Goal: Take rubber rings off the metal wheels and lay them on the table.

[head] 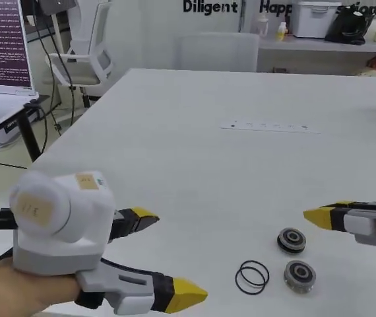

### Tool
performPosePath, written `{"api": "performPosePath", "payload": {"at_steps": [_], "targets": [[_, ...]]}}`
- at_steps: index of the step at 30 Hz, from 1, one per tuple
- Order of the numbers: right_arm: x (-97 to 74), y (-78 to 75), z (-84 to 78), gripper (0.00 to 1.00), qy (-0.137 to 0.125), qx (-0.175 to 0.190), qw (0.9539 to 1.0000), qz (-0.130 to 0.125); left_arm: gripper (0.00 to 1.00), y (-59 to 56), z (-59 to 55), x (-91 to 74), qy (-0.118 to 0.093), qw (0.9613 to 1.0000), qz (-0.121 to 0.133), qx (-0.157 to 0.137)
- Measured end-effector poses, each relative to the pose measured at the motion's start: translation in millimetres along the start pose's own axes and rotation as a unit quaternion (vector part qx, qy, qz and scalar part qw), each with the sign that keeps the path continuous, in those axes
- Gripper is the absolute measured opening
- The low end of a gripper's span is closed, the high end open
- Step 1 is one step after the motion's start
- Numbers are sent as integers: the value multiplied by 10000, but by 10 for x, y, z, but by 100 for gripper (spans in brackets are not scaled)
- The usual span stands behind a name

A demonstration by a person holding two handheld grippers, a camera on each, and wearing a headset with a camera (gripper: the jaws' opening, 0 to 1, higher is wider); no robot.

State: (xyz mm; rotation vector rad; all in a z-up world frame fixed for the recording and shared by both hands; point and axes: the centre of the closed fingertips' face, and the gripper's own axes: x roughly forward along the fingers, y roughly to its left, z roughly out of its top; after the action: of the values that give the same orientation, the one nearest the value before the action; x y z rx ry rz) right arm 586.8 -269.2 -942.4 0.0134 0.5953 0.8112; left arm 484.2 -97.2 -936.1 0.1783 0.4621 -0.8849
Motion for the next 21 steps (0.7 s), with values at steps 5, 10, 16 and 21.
{"api": "performPosePath", "payload": {"at_steps": [5, 10, 16, 21], "targets": [[-11, -67, -5, 21, 11, 19, 10000, -84, 81, -8, -5, 7, 25, 10000, -26, 22], [-28, -124, 67, 20, -120, 43, 9998, -130, 79, 24, 69, 12, -124, 9999, -39, -32], [-31, -205, 7, 21, -75, 94, 9998, -129, 80, -67, 94, 64, -14, 9994, -268, 240], [-88, -257, -26, 21, -111, 308, 9994, -79, 81, -63, 255, 122, 66, 9984, -340, 437]]}}
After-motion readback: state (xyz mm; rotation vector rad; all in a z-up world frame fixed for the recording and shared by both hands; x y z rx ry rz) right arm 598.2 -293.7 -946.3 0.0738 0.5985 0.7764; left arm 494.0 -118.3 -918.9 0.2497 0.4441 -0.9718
